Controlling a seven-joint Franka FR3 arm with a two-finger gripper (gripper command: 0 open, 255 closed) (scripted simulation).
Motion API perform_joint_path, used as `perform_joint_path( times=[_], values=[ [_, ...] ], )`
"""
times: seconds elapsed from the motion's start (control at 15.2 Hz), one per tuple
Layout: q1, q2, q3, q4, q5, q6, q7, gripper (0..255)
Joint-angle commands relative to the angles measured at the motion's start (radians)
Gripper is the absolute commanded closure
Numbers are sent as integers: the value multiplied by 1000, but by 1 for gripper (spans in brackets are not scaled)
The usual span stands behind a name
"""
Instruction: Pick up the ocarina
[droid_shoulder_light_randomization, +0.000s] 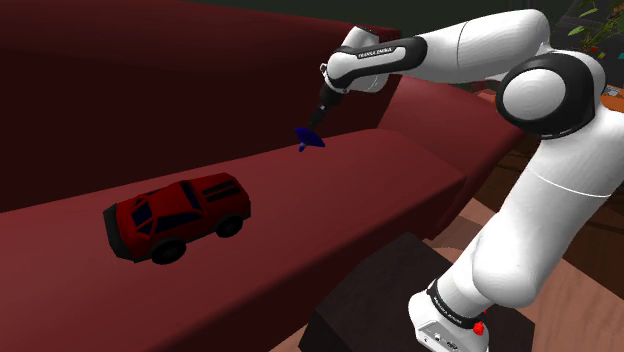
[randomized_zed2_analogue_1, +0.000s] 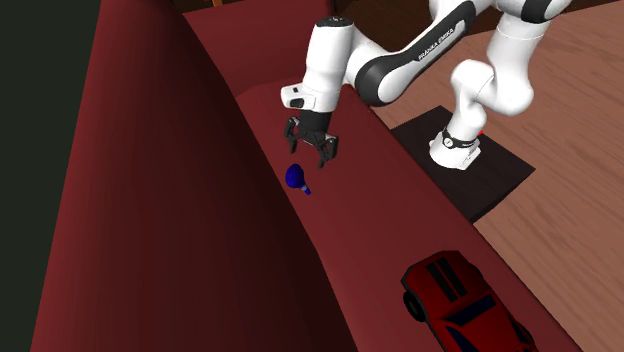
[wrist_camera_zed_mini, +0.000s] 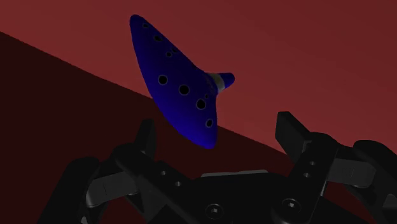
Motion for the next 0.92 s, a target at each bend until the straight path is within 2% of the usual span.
perform_joint_path(
  times=[0.0,0.13,0.73,0.79,0.86],
  values=[
    [-9,80,5,80,23,1,-38,0],
    [-19,146,12,145,38,3,-64,0],
    [-24,187,23,98,63,88,-90,0],
    [-25,185,22,96,64,89,-92,255],
    [-25,189,23,99,65,89,-92,255]
  ],
)
